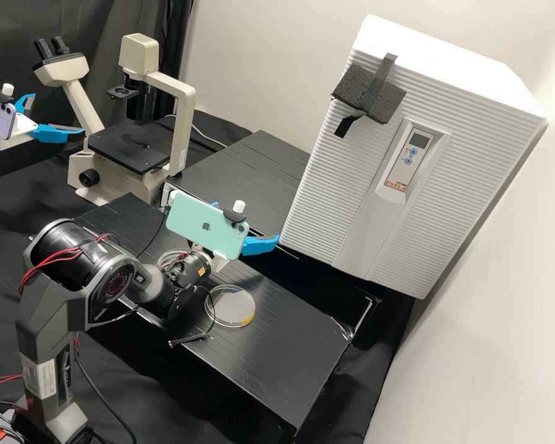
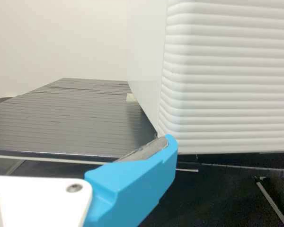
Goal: Close the petri dish lid.
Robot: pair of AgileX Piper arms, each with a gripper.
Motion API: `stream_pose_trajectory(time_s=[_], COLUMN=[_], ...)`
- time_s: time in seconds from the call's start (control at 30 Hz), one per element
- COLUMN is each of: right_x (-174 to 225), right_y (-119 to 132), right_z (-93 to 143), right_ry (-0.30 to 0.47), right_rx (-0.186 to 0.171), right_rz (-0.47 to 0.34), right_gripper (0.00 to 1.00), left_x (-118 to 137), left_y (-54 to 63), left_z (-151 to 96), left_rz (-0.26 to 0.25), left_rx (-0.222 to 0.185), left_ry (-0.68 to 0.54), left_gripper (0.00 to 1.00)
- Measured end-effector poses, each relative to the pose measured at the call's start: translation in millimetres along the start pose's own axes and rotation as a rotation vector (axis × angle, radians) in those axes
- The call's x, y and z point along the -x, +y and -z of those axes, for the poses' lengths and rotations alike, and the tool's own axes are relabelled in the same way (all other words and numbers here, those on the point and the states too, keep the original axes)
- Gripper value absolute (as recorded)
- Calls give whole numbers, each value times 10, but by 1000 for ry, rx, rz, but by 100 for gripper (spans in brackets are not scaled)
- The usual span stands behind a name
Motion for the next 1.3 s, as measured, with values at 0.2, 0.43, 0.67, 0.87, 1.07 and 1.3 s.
stream_pose_trajectory(time_s=[0.2, 0.43, 0.67, 0.87, 1.07, 1.3], right_x=[0, 94, 443, 797, 1056, 1274], right_y=[0, -4, 168, 287, 207, 277], right_z=[0, -20, -55, -99, -269, -459], right_ry=[0, -1, 14, 48, 1, -71], right_rx=[0, 5, 5, -12, 15, -8], right_rz=[0, 2, -66, -154, -130, -157], right_gripper=[100, 100, 100, 100, 100, 100], left_x=[0, 0, 0, 0, 0, 0], left_y=[0, 0, 0, 0, 0, 0], left_z=[0, 0, 0, 0, 0, 0], left_rz=[0, 0, 0, 0, 0, 0], left_rx=[0, 0, 0, 0, 0, 0], left_ry=[0, 0, 0, 0, 0, 0], left_gripper=[100, 100, 100, 100, 100, 100])
